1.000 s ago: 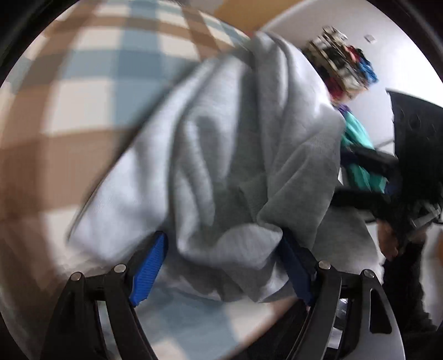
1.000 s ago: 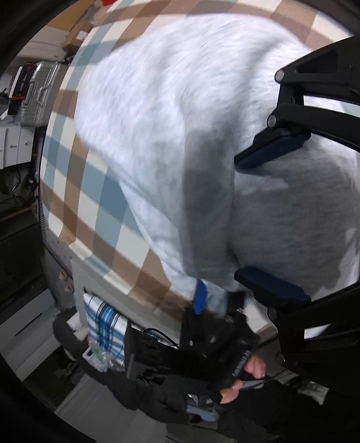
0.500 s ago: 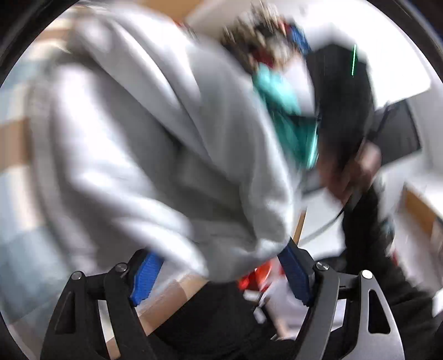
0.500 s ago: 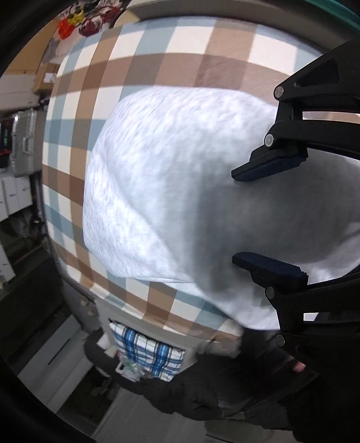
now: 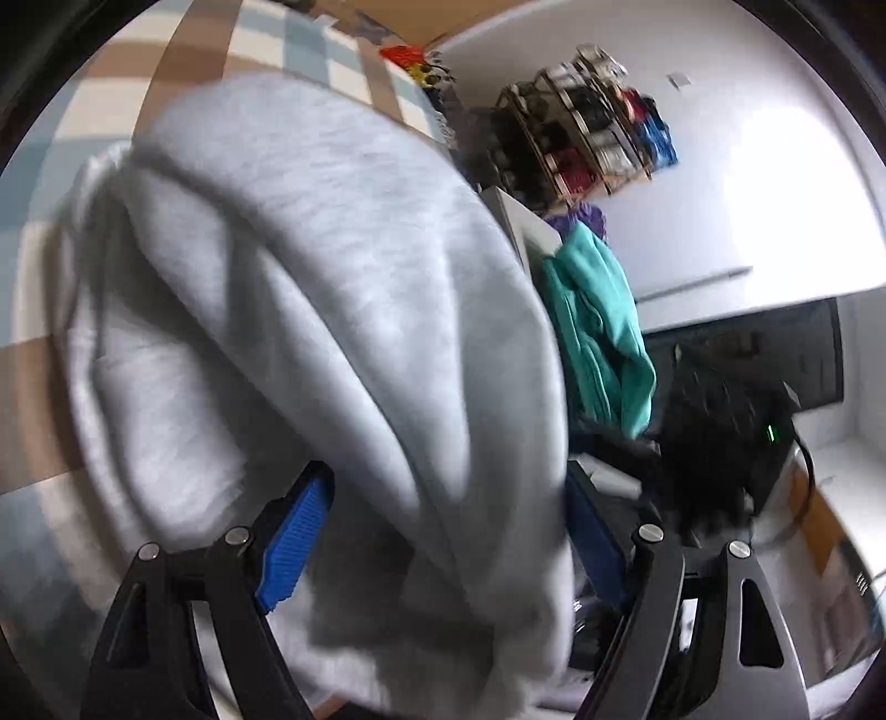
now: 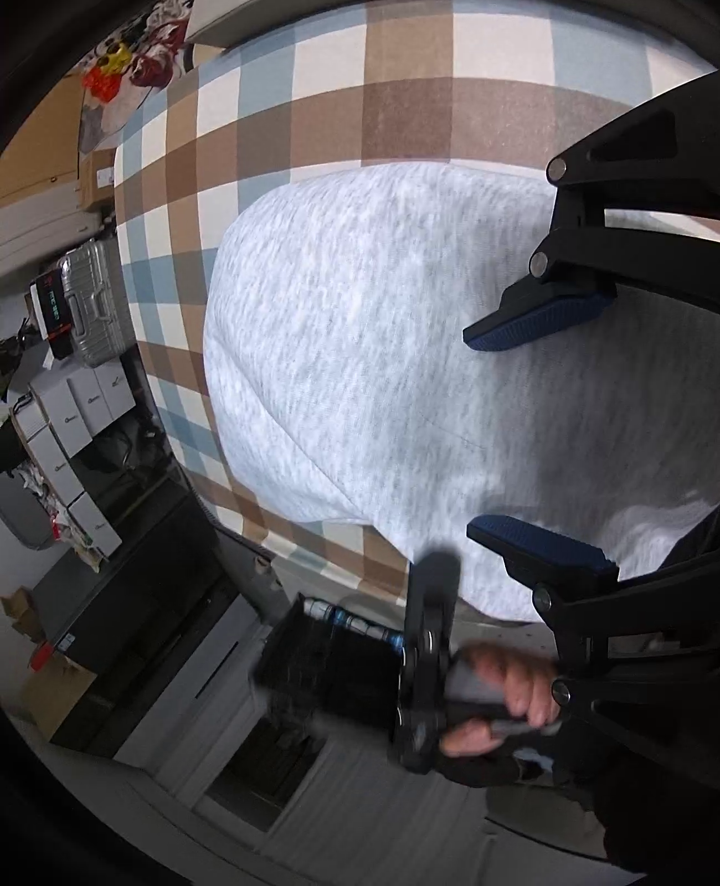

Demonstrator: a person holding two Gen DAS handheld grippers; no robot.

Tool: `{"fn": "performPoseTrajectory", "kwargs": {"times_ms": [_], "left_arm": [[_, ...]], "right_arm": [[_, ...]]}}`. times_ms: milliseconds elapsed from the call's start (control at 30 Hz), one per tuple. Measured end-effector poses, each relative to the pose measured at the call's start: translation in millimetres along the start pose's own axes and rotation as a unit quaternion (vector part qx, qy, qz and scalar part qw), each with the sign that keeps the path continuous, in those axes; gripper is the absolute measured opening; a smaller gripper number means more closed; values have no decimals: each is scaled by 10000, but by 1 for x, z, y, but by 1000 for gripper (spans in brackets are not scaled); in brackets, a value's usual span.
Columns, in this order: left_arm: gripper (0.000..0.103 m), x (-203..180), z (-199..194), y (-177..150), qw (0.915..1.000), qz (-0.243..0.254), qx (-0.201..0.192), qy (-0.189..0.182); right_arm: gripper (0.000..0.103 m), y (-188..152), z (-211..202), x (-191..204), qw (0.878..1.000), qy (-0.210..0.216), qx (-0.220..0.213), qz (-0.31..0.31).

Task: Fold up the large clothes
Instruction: 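Roll the hoodie bundle over with the left tool while the right tool smooths it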

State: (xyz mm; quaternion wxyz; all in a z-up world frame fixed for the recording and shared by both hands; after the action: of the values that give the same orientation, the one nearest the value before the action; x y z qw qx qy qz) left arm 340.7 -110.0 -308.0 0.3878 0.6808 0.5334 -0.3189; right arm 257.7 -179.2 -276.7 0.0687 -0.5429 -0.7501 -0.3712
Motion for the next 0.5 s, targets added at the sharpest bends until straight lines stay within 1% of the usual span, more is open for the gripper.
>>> {"fn": "performPoseTrajectory", "kwargs": {"times_ms": [33, 67, 100, 133, 200, 233, 267, 300, 367, 400, 433, 467, 500], "left_arm": [[68, 1, 4, 5, 9999, -69, -46, -87], [56, 2, 7, 9, 9997, -120, -87, -210], [38, 1, 9, 11, 9993, -115, -132, -332], [25, -1, 11, 11, 9991, -73, -153, -377], [17, -2, 14, 9, 9986, -28, -156, -500], [17, 0, 14, 10, 9983, -24, -172, -563], [17, -4, 4, 2, 9978, -20, -198, -631], [17, -1, 4, 0, 9973, -44, -205, -710], [19, 3, 5, -4, 9952, -204, -180, -938], [23, 7, 2, -7, 9941, -251, -199, -1038], [27, 6, 4, -4, 9941, -249, -224, -1029], [38, 9, 6, -1, 9950, -258, -234, -933], [43, 10, 4, 1, 9947, -261, -316, -939]], "right_arm": [[65, -1, 0, 0, 10000, 12, -38, 1], [65, -1, -1, 0, 10000, 17, -64, -10], [65, -2, -2, 0, 9999, 26, -96, -12], [65, -2, -2, -1, 9999, 45, -116, 8], [65, -2, -4, -2, 9997, 150, -153, 83], [65, -1, -4, -3, 9996, 195, -160, 91], [65, -1, -4, -4, 9995, 237, -166, 104], [65, -1, -4, -4, 9993, 294, -175, 123], [65, -2, -5, -3, 9990, 368, -179, 156], [65, -2, -5, -3, 9991, 358, -179, 134], [65, -2, -4, -2, 9992, 342, -174, 99], [65, -3, -4, -1, 9994, 304, -173, 68], [65, -3, -5, 0, 9994, 283, -166, 48]]}}
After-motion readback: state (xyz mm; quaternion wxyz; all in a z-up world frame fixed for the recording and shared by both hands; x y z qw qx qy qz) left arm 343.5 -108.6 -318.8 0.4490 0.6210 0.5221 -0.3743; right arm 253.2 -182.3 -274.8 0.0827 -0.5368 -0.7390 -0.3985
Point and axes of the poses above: each gripper's, at about its wrist camera, not at the fingertips, and z roughly the way its jaws point, x to its left, y to its top, the point moved 8 cm from there along z, roughly the way its jaws point, and after that the axes turned 2 degrees about -x, right-handed, at the moved point
